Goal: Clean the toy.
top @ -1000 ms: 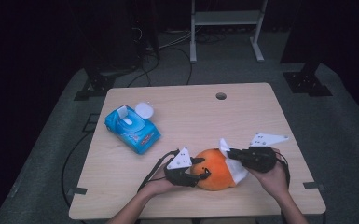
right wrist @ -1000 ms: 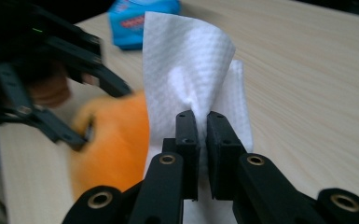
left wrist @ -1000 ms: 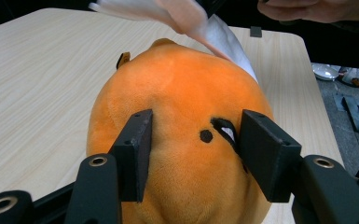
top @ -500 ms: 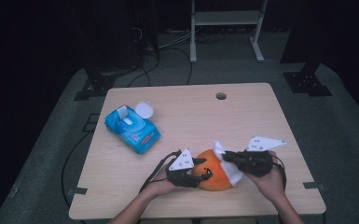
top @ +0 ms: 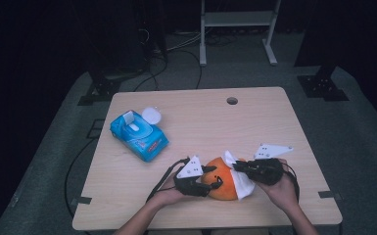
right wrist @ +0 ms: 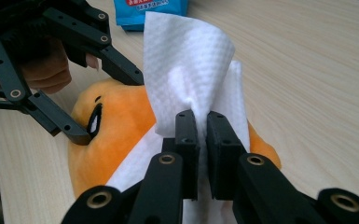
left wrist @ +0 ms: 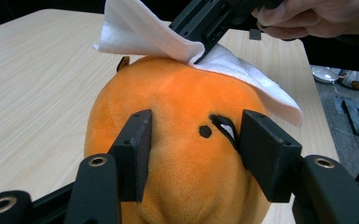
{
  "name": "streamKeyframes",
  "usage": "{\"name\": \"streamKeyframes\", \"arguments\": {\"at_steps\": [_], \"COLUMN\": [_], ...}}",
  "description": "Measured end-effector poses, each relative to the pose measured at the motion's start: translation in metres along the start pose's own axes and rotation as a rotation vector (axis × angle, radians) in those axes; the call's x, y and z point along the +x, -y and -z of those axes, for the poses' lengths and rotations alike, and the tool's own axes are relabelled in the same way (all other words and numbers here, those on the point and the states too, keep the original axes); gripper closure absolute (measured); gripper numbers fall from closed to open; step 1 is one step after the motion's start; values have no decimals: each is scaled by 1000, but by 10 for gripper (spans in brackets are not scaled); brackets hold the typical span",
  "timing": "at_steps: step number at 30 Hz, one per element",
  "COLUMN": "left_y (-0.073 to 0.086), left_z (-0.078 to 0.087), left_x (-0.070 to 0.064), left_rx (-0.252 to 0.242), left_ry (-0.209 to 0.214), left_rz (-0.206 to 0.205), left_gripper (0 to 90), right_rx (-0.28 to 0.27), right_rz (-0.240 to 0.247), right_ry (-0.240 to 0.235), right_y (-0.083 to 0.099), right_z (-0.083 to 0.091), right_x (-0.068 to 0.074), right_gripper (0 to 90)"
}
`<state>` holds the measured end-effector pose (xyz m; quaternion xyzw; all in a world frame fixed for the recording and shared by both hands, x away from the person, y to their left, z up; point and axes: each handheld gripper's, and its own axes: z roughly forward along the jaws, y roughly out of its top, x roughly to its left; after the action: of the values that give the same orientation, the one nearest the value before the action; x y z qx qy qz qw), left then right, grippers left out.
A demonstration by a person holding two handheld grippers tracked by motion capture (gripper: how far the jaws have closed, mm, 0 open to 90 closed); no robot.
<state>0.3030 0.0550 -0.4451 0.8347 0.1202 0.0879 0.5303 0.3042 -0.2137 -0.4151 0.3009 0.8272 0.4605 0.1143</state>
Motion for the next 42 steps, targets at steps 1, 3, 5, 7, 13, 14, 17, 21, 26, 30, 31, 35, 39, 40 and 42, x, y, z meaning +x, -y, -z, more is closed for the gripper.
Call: {"name": "streamKeyframes", "arguments": {"at_steps": [1,3,5,7,13,14,17,21,26,30,31,35,39,40,42], "left_y": [0,1,1,1,-2,-1,-1,-2,-1,-2,-4,-3,-3,-4,-5], "left_z": [0,0,1,0,0,1,1,0,0,2,7,11,9,7,6], "left_x": [0,1,1,1,-4,-4,-3,-4,-4,-2,1,6,5,5,8], "left_rx": [1,-2,0,0,17,15,14,17,13,12,-4,-1,4,-4,-16], "left_ry": [-1,2,3,3,3,1,-2,-1,4,16,28,49,39,16,-10], "left_rz": [0,4,5,7,-29,-24,-26,-35,-26,-13,-7,8,25,44,79], "left_gripper": [445,447,448,448,449,449,450,451,448,365,337,351,453,488,502], "right_rx": [2,21,27,34,-7,-3,19,22,-27,1,7,14,7,-24,-62], "right_rz": [-5,-19,-38,-54,42,36,-9,-48,7,23,2,-20,-35,-10,14], "right_ry": [2,37,44,66,26,25,69,100,7,23,34,53,71,52,-2], "right_y": [0,5,7,10,-11,-11,-2,4,-8,-5,-1,4,3,-3,-10], "right_z": [0,3,4,7,1,-2,-2,3,6,0,-1,-1,0,7,11], "right_x": [-2,-10,-13,-18,11,9,-10,-21,3,2,-5,-14,-15,-4,10], "right_gripper": [834,835,835,835,834,834,834,834,831,832,832,832,832,833,833]}}
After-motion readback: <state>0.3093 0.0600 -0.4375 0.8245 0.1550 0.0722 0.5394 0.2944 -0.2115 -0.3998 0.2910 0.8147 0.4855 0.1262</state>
